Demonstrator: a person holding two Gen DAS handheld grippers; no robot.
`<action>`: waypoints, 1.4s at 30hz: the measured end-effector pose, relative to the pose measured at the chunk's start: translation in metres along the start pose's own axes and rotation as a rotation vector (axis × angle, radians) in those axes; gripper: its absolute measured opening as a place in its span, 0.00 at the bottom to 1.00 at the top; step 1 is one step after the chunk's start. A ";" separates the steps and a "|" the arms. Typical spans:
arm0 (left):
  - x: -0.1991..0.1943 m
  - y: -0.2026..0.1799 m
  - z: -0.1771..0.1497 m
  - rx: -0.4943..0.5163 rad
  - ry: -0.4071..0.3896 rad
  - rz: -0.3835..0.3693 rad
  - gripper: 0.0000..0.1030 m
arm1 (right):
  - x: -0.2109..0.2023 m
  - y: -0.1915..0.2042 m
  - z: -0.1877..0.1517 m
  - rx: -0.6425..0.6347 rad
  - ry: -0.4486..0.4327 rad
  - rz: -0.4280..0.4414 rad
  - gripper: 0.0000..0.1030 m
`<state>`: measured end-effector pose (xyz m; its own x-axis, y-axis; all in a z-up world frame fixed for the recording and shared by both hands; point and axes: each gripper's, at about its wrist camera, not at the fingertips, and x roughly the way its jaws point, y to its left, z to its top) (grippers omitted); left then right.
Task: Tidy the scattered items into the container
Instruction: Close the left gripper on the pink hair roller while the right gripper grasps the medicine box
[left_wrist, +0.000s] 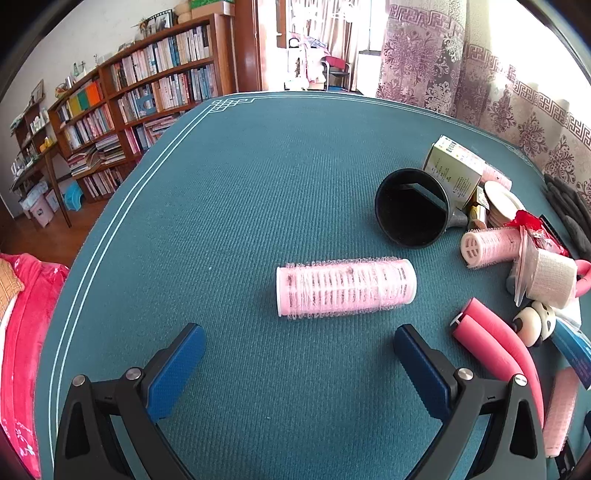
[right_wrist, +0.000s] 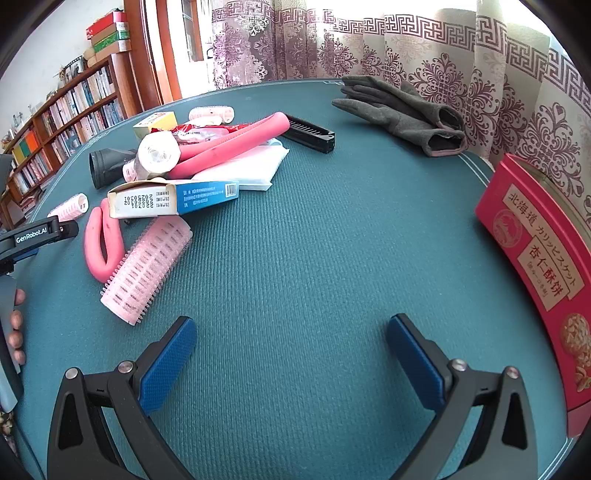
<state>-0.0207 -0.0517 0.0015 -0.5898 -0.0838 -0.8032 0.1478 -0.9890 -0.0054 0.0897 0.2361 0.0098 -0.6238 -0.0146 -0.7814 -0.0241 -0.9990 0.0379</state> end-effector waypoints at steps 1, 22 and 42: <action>-0.001 -0.002 -0.001 0.003 -0.012 0.009 1.00 | 0.000 0.000 0.000 -0.001 0.000 0.000 1.00; 0.015 -0.006 0.031 0.009 -0.048 -0.077 0.90 | 0.003 0.005 0.001 -0.014 0.005 -0.018 1.00; 0.003 -0.011 0.018 0.007 -0.082 -0.146 0.73 | -0.027 0.006 0.025 0.046 -0.066 0.170 1.00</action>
<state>-0.0384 -0.0432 0.0097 -0.6672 0.0511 -0.7431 0.0511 -0.9922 -0.1141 0.0870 0.2319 0.0472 -0.6719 -0.1783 -0.7188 0.0509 -0.9794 0.1954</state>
